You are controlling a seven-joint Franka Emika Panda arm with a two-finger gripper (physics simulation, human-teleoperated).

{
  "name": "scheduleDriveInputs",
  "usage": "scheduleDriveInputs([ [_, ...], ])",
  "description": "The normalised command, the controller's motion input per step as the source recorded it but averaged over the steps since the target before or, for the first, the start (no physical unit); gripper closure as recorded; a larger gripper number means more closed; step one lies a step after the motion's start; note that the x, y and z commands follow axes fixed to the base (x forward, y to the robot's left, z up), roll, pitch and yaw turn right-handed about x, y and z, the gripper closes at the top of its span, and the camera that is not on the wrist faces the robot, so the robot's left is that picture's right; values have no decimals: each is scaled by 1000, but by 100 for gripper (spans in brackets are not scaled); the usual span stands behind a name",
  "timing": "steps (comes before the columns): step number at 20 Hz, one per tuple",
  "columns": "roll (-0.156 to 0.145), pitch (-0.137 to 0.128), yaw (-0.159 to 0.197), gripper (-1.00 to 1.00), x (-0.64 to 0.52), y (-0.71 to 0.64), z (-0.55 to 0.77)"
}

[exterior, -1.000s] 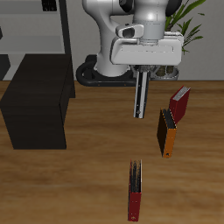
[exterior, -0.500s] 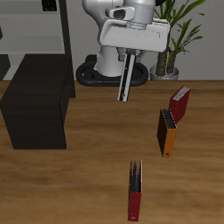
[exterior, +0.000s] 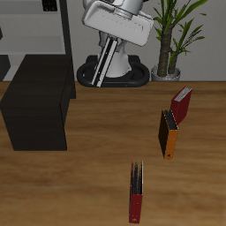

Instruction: Place the striped book flat on top of the shelf

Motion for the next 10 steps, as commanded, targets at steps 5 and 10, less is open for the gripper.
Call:
scheduleDriveInputs([
  [5,-205,-48,23,100,-128,-559,175],
  [10,-143,-49,15,100,-139,-362,164],
])
